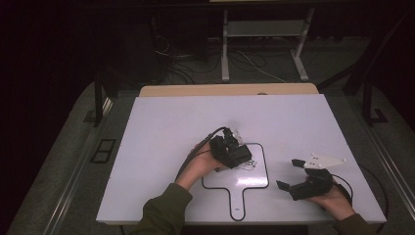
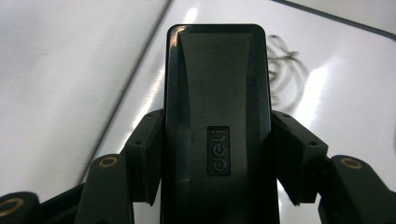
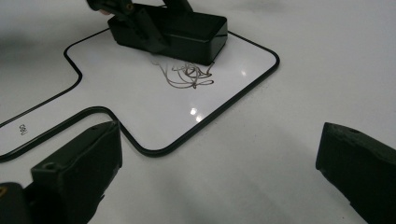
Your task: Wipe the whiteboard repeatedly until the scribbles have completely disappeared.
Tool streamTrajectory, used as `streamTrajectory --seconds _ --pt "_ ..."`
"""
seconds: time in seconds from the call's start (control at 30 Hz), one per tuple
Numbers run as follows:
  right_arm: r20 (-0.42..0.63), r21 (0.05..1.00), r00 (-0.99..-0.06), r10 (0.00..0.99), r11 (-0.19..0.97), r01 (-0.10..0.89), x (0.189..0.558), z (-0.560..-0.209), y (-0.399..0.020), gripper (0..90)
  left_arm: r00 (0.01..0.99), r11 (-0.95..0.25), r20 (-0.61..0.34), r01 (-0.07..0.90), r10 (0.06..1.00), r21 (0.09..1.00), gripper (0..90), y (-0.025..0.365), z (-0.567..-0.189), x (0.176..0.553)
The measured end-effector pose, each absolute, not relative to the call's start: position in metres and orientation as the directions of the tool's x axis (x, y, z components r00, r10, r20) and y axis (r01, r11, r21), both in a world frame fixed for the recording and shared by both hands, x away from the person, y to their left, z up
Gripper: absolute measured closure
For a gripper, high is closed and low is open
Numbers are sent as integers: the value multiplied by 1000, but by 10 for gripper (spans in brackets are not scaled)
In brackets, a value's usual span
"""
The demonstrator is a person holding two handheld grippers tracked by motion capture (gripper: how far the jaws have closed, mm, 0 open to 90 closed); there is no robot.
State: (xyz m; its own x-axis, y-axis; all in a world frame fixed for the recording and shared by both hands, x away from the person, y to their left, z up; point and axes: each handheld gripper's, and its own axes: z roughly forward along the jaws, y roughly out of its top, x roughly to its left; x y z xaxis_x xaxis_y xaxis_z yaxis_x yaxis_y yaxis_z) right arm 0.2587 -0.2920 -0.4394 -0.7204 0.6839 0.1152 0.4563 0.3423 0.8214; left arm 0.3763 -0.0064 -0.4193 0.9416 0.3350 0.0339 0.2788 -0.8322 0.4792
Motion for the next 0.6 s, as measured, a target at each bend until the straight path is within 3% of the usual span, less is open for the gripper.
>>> streamTrajectory --seconds 0.1,0.6 --pt "116 821 -721 683 343 457 259 -440 -292 0 935 -825 34 294 353 483 397 -8 -420 383" --pt "114 818 -722 682 348 458 259 -440 -292 0 970 -858 29 201 243 473 396 -32 -419 358"
